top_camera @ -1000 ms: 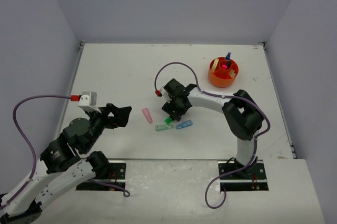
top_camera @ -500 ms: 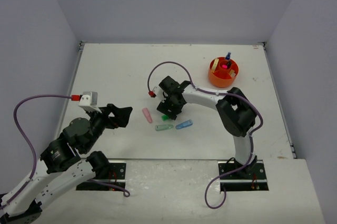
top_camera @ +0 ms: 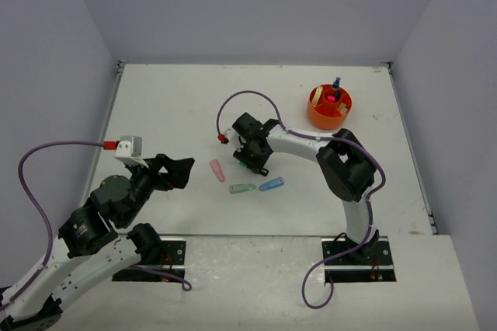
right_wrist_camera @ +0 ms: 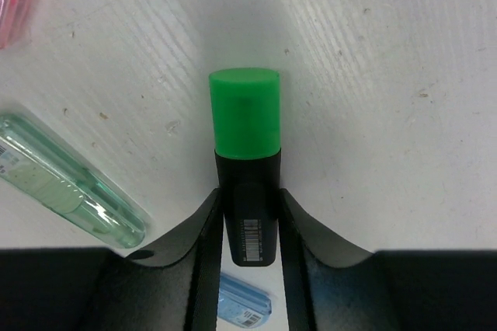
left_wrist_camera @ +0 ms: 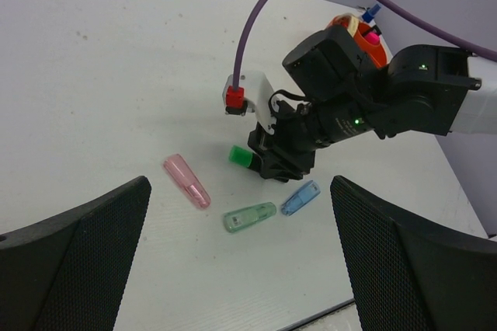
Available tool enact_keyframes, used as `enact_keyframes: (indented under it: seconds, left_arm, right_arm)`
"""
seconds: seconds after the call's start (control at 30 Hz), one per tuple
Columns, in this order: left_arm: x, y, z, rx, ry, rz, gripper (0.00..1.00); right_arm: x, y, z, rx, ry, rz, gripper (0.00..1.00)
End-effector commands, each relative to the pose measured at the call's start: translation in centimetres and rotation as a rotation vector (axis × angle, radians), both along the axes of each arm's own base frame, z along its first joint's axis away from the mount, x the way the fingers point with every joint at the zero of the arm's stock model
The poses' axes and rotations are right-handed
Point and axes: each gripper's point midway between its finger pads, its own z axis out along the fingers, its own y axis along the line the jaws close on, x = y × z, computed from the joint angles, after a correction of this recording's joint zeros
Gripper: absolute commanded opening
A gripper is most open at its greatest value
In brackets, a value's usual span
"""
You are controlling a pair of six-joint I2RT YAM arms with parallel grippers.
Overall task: Sort the stationery into containers
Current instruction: Pick up the pen from the center of the board, then place the pen in the storage box.
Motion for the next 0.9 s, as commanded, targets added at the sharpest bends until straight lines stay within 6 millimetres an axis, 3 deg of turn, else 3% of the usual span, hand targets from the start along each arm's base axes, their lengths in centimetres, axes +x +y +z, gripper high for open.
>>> enact_keyframes:
  seconds: [0.0, 0.07, 0.17, 0.3, 0.4, 0.53, 0.7, 0.87]
  left_arm:
    - [0.6, -0.6, -0.2, -0.009, -0.001, 0.005, 1.0]
    - [1.0, -1.1, -0.7, -0.033, 0.024, 0.022, 1.0]
    - [1.9, -2.6, -0.6, -0.082, 0.04, 0.021, 1.0]
    - [3.5, -7.2, 0.5, -0.149, 0.031, -0.082, 1.0]
    - [4.7, -10.6, 2.9, -0.22, 0.005, -0.157, 1.0]
    - [6.6, -14.7, 3.3, -0.264, 0.029, -0.215, 0.97]
    - [7.3, -18.1, 5.0, -0.355, -0.019, -0.318, 0.76]
    - [6.9, -20.9, 5.5, -0.394, -0.028, -0.438, 0.63]
  right_arm:
    - [2.2, -2.1, 0.1, -0.063, -0.14, -0.151, 0.0]
    - [3.7, -1.5, 3.1, 0.027, -0.246, -0.23, 0.0]
    - [4.2, -0.7, 8.7, 0.217, -0.353, -0.32, 0.0]
    - [0.8, 0.1, 15.6, 0.502, -0.356, -0.331, 0.0]
    - [-1.4, -0.3, 17.2, 0.603, -0.339, -0.352, 0.0]
    - [-4.5, -0.8, 20.4, 0.753, -0.328, -0.341, 0.0]
    - [-7.3, -0.8, 21.8, 0.855, -0.297, -0.287, 0.0]
    - [-7.8, -1.4, 22.5, 0.877, -0.309, -0.288, 0.0]
